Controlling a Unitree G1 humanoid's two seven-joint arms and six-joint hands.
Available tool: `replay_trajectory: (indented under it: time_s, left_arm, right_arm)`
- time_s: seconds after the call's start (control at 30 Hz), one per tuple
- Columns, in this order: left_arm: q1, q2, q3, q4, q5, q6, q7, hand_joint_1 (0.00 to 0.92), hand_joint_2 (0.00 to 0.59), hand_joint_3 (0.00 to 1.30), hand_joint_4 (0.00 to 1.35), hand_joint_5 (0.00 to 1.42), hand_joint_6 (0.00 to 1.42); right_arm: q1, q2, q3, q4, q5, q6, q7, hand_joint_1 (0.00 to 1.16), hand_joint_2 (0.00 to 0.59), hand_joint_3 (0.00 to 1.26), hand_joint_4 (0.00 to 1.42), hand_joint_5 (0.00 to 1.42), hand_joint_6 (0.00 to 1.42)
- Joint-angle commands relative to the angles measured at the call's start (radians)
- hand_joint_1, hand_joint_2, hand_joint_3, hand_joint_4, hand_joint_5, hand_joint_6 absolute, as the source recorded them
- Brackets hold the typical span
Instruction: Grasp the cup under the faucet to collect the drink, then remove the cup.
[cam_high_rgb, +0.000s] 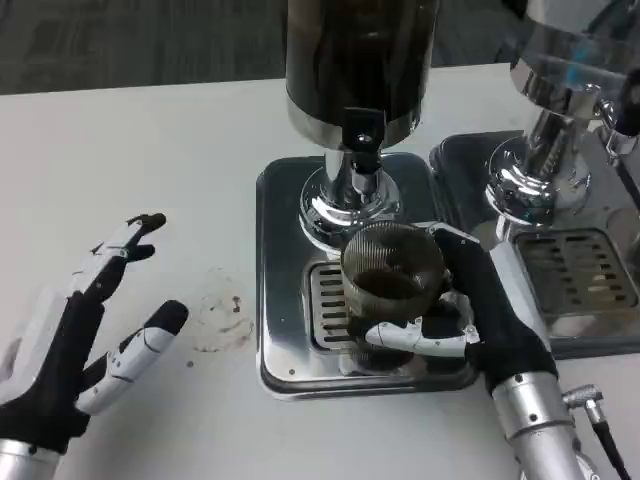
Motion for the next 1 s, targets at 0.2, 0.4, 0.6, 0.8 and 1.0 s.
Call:
replay_trajectory:
  time_s: [0.2,0.4,0.6,0.8,1.0]
  left_arm:
    - [-0.029,0.011,-0.032,0.022,-0.001,-0.018,-0.011,0.0,0.176,0.16,0.01,0.2,0.06]
    - [-0.027,0.012,-0.036,0.015,0.007,-0.021,-0.004,0.0,0.176,0.16,0.01,0.21,0.06]
    - [-0.011,0.006,-0.024,-0.006,0.012,-0.027,0.015,0.0,0.177,0.19,0.02,0.22,0.07]
    - [0.0,0.006,-0.019,-0.02,0.016,-0.025,0.019,0.0,0.177,0.19,0.02,0.22,0.07]
    - [0.044,0.021,-0.009,-0.092,0.05,-0.009,0.028,0.0,0.177,0.17,0.0,0.2,0.06]
  right_arm:
    - [0.056,0.0,-0.023,-0.146,0.0,0.013,-0.001,1.03,0.078,0.8,0.81,0.79,0.84]
    - [0.087,-0.003,-0.031,-0.205,0.005,0.02,0.008,1.03,0.078,0.81,0.82,0.79,0.84]
    - [0.132,-0.025,-0.026,-0.29,-0.02,0.032,0.028,1.03,0.078,0.81,0.82,0.8,0.85]
    - [0.174,-0.029,-0.027,-0.354,-0.016,0.042,0.056,1.03,0.078,0.81,0.82,0.8,0.86]
    - [0.234,-0.036,-0.026,-0.425,-0.002,0.047,0.099,1.03,0.078,0.81,0.82,0.8,0.86]
